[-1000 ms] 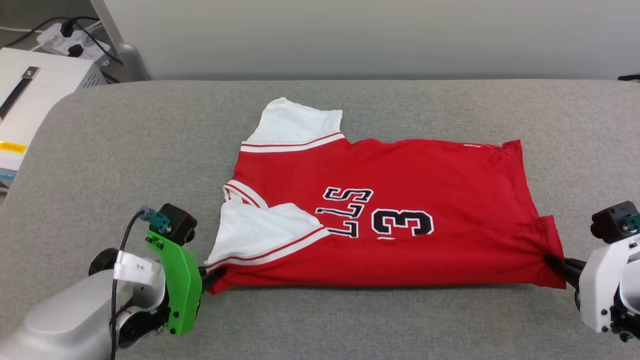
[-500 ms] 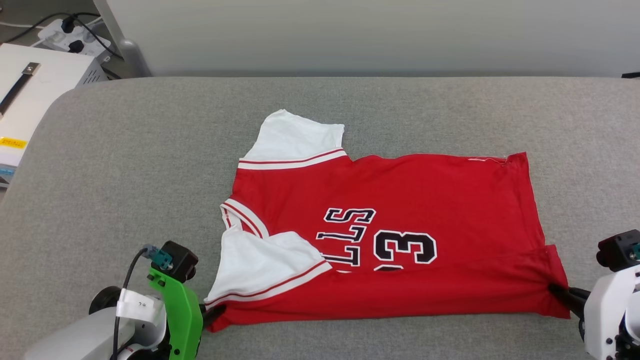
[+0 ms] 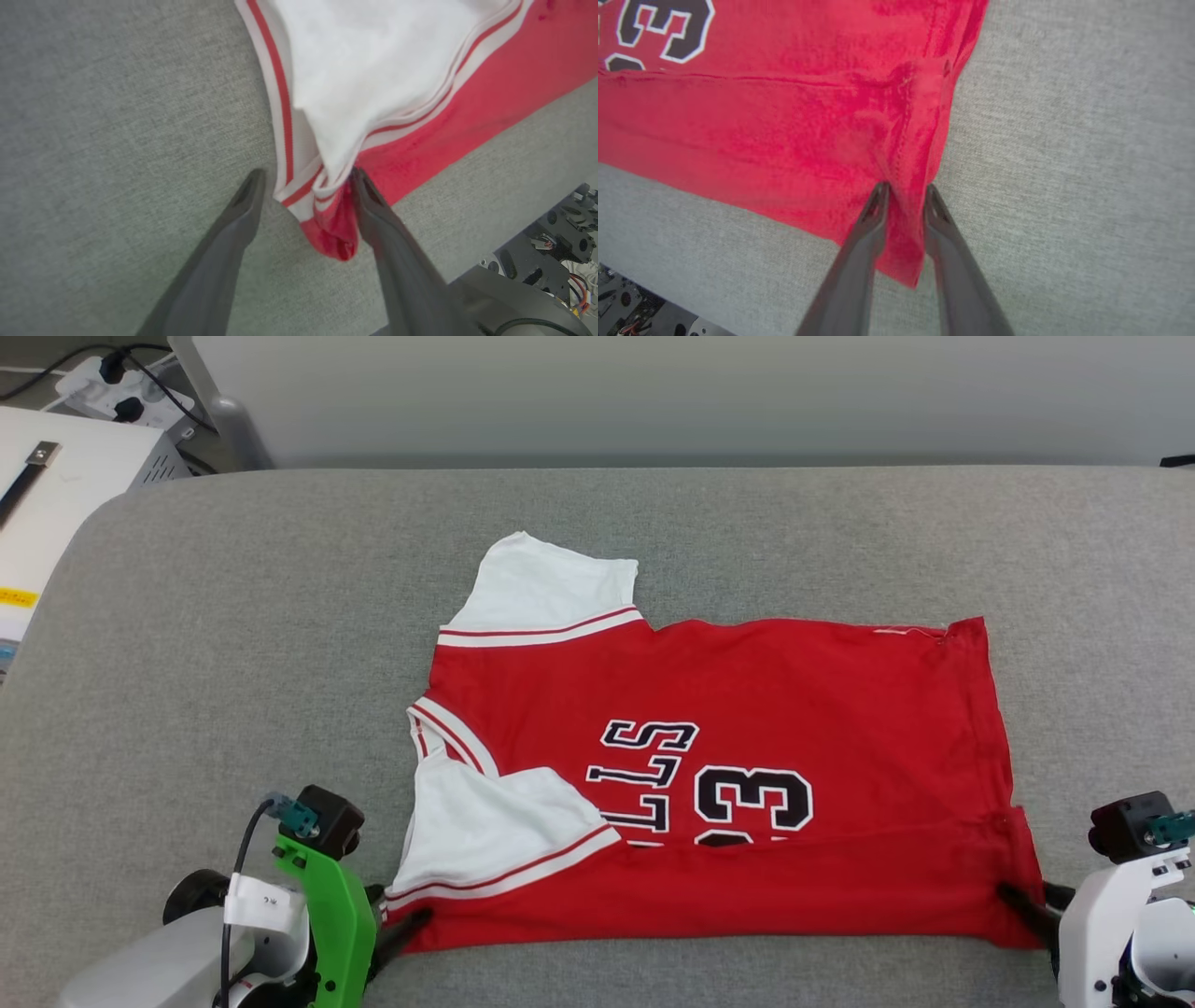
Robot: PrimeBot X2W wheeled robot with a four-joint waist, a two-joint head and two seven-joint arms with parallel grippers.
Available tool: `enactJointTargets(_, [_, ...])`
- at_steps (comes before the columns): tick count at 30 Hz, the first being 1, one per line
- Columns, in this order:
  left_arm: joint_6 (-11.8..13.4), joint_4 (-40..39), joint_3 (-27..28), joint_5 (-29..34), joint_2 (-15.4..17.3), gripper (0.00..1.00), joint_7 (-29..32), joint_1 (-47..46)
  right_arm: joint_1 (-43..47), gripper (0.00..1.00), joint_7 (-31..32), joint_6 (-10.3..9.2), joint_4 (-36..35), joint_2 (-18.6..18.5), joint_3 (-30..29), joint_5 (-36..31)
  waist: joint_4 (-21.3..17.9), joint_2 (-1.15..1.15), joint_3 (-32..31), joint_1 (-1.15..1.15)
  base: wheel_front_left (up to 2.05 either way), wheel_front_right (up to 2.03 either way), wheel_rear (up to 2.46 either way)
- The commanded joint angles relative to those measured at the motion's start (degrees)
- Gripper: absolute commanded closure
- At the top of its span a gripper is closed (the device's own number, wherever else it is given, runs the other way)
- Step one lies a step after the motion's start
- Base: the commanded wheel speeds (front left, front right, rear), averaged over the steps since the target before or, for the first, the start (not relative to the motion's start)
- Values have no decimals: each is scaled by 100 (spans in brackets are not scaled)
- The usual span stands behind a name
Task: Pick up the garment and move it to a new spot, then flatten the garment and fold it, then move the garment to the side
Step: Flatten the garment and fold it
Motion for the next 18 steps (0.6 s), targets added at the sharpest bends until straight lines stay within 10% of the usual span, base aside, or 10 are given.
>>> enactJointTargets(1, [-12,34,-10,143,60,0,-51,5,-94,0,-166,-4,1,11,-26,-78,15,0,-102,0,0,0,0])
enactJointTargets(18, [321,-104,833,765,473,0,-961,-1374,-177,0,-2405,-4,-1189,1022,-1697,-1800,-217,0,-133,0,0,0,0])
